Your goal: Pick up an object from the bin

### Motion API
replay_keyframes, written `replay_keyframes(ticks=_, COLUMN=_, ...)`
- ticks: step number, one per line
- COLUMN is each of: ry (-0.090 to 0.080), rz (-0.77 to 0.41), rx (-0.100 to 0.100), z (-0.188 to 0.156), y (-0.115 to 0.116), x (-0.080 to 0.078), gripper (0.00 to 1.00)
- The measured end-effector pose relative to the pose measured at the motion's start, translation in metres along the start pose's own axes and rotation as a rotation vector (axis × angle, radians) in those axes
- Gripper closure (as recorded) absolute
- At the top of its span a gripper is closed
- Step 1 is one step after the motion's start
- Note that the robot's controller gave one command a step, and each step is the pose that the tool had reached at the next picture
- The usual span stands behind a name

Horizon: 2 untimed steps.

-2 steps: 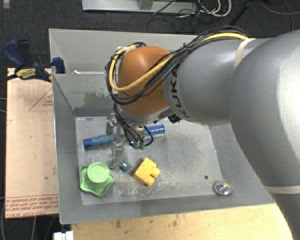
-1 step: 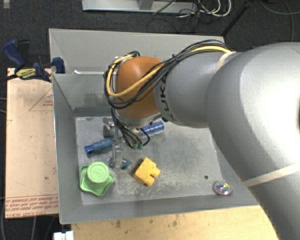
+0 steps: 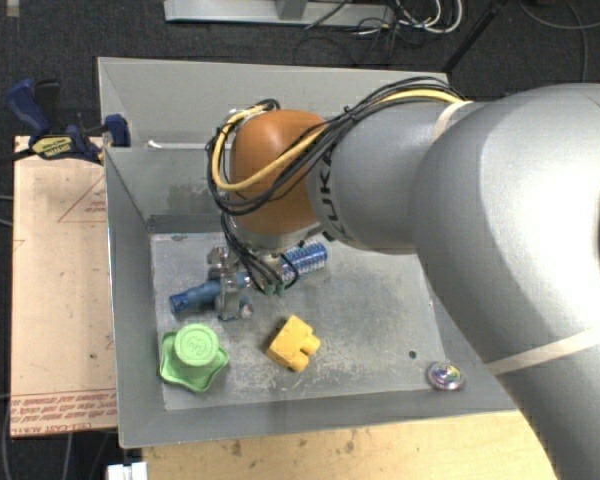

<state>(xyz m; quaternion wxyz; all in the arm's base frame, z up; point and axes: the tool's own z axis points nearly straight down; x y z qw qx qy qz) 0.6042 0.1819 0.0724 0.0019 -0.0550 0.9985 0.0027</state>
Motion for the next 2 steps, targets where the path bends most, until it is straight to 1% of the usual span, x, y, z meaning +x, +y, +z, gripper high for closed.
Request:
replay_keyframes(ticks=1, ry=-0.006, rz=0.053, rx=0.002, z=-0.126, y=-0.007, x=0.001, gripper=1.00)
replay_keyframes(ticks=2, ry=-0.007, rz=0.022, rx=0.003, z=-0.213, y=-0.001, x=-0.009, gripper=1.00)
